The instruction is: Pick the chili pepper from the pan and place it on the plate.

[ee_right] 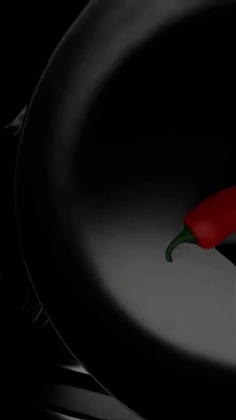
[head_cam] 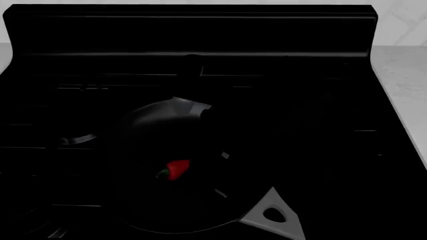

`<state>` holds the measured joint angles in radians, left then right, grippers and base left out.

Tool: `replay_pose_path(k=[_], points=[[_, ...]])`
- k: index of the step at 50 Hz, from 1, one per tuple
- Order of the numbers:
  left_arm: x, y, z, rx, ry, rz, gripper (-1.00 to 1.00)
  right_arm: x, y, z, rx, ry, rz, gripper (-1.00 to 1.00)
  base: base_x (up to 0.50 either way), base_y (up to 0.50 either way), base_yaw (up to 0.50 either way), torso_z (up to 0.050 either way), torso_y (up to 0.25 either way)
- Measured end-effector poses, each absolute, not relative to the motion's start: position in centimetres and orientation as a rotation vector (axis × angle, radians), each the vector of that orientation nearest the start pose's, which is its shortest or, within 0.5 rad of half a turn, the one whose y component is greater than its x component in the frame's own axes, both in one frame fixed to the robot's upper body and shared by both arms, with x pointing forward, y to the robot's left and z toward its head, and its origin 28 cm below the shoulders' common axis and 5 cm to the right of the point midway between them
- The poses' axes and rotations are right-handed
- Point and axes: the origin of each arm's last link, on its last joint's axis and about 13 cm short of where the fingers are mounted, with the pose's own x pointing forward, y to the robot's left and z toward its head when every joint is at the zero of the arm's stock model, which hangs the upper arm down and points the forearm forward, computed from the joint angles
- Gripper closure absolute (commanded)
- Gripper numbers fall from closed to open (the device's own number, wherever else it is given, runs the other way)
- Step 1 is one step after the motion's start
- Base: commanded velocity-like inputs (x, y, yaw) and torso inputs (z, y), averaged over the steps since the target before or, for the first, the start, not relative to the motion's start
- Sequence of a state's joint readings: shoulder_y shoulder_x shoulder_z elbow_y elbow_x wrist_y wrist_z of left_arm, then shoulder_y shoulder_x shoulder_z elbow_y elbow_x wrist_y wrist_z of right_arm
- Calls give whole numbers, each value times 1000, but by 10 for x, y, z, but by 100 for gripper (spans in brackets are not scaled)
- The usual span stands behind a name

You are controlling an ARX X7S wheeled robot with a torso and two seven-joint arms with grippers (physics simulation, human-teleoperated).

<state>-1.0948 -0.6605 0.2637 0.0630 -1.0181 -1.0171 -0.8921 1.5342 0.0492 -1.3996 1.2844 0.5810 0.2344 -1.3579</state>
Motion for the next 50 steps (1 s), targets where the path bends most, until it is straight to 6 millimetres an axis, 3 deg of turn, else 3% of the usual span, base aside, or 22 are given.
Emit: replay_pose_path(k=[12,27,37,50], points=[[303,293,283,39,58,455,-100,438,-98,256,-628,661,1379,100,-1,1,1,-1,0],[285,293,289,21,32,434,-100,432,-98,308,-633,530,1326,100,0,0,0,0,0],[274,292,292,14,16,407,-100,402,-108,340,-625,445,1253,100,0,0,0,0,0],[269,289,292,9,6,362,-100,345,-137,363,-592,377,1118,100,0,0,0,0,0]])
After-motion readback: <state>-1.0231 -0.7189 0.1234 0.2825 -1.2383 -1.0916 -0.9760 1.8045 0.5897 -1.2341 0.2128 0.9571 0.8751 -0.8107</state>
